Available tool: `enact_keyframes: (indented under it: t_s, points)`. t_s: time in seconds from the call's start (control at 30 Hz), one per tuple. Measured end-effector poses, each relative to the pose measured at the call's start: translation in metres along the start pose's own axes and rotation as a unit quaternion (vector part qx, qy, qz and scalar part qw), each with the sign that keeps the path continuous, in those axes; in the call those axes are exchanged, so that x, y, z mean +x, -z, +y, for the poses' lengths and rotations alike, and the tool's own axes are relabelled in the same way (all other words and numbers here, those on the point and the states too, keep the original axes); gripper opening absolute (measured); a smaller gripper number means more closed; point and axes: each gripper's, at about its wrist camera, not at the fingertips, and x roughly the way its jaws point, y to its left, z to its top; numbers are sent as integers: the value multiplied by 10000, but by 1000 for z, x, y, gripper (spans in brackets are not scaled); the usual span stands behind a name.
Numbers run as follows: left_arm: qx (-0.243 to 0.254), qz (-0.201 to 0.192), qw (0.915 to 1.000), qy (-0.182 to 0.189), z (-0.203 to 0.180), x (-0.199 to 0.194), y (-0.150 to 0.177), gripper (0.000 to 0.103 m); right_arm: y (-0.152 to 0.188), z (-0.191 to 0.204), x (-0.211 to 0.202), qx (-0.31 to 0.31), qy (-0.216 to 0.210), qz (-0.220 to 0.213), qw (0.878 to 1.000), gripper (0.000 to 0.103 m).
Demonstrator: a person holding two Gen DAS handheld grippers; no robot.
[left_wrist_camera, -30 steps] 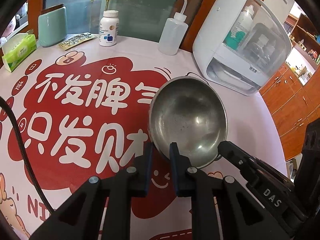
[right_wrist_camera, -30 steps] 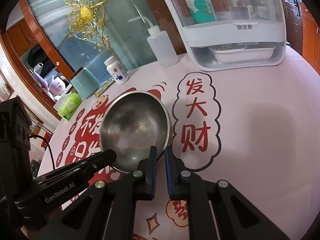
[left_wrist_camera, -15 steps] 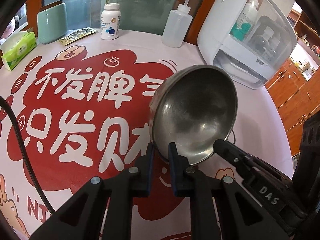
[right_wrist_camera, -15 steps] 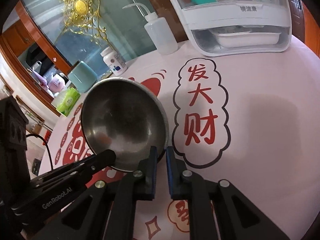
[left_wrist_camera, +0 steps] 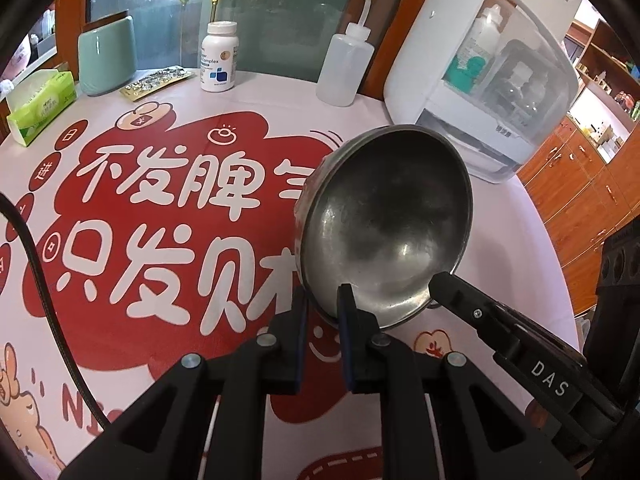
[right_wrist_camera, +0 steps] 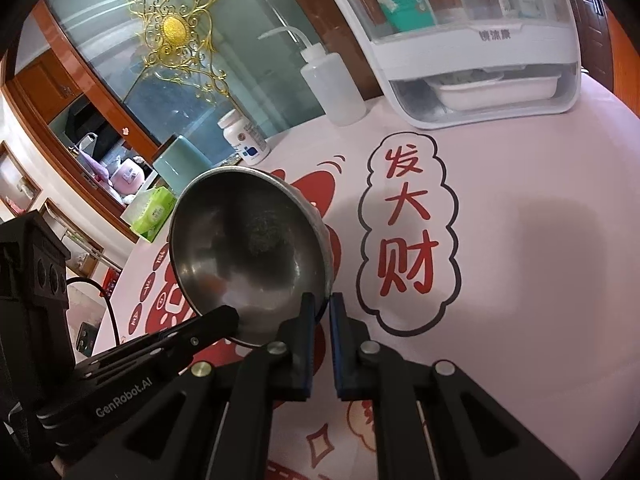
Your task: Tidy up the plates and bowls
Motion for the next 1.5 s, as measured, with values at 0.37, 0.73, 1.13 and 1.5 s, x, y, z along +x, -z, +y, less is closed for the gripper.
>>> enact_keyframes:
  t_s: [0.37, 0.73, 1.13, 1.5]
  points:
    - [18, -363, 9993, 2, -8, -69, 16, 12, 6, 34, -48, -204, -168, -196, 9995, 6]
    - [-18, -668, 9978, -24, 1, -150, 43, 13, 25, 79, -97, -553, -500, -268, 9969, 6]
    - [-345, -890, 9952, -202, 34, -228, 100, 13, 71, 138, -124, -924, -881, -55, 9918, 6]
    - [-745, -1012, 9908, -508, 82, -285, 157, 13, 121, 196, -132, -1285, -1271, 263, 9832, 6]
